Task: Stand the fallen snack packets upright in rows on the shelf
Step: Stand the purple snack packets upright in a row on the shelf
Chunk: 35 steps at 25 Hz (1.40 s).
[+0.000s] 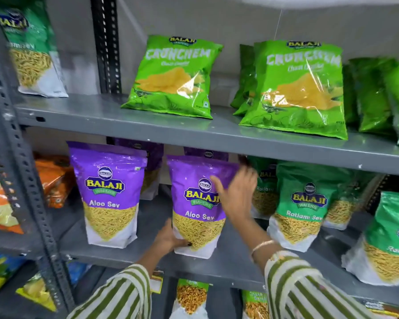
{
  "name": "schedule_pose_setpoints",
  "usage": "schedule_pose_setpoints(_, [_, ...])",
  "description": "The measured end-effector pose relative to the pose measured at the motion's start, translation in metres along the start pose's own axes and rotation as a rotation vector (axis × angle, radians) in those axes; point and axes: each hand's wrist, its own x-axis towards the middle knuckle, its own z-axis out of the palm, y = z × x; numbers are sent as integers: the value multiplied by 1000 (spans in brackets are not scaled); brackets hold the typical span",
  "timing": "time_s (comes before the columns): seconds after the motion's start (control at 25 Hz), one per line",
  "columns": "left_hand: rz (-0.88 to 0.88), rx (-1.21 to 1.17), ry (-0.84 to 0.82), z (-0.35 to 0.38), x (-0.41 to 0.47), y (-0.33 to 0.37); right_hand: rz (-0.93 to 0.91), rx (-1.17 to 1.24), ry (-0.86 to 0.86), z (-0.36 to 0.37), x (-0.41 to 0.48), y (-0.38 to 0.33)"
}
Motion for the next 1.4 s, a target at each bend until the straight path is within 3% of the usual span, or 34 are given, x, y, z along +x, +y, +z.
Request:
schedule_pose_setpoints(0.16, [10, -106, -7, 4, 5, -3, -214, -212, -502, -9, 58, -60])
schedule_pose_setpoints(0.24, [9, -101, -25, 3, 0, 0, -279, -237, -600, -2, 61, -69])
schedule_pose_setpoints(0.32, [31, -73, -23, 1, 1, -1, -240, -206, -526, 0, 56, -64])
schedule_pose_setpoints(0.44, [61, -31, -46, -3, 6, -5, 15, -261, -184, 0, 44, -32])
schedule_pose_setpoints(0.52, [50, -6, -33, -4, 9, -7, 185, -110, 64, -2, 20, 4])
schedule_pose_setpoints(0.56, [51, 3, -28, -4, 11, -9, 233, 4, 97, 2, 1, 27])
schedule_pose_setpoints(0.64, [42, 27, -21, -4, 11, -11, 304, 202, -81, 20, -44, 66])
schedule_pose_setpoints(0.76, [48, 76, -10, -3, 18, -16, 432, 380, -593, 51, -88, 85])
schedule_pose_setpoints(0.84, [42, 97, 2, -4, 22, -22, 443, 459, -721, 65, -99, 82])
schedule_pose_setpoints(1.12, [43, 142, -14, -13, 16, -24, 370, 292, -664, 78, -103, 72])
schedule_pose_setpoints(1.2, [87, 244, 139, -9, 4, -24, 378, 262, -652, 69, -102, 82])
schedule_pose_setpoints(1.28, [309, 488, 469, 7, -18, -35, 418, 207, -557, 48, -96, 103])
schedule_pose_setpoints(1.36, [564, 686, 531, 40, -43, -40, 458, 109, -411, 17, -87, 135])
schedule_pose_setpoints(1.4, [667, 728, 469, 61, -49, -39, 471, 46, -334, 1, -80, 154])
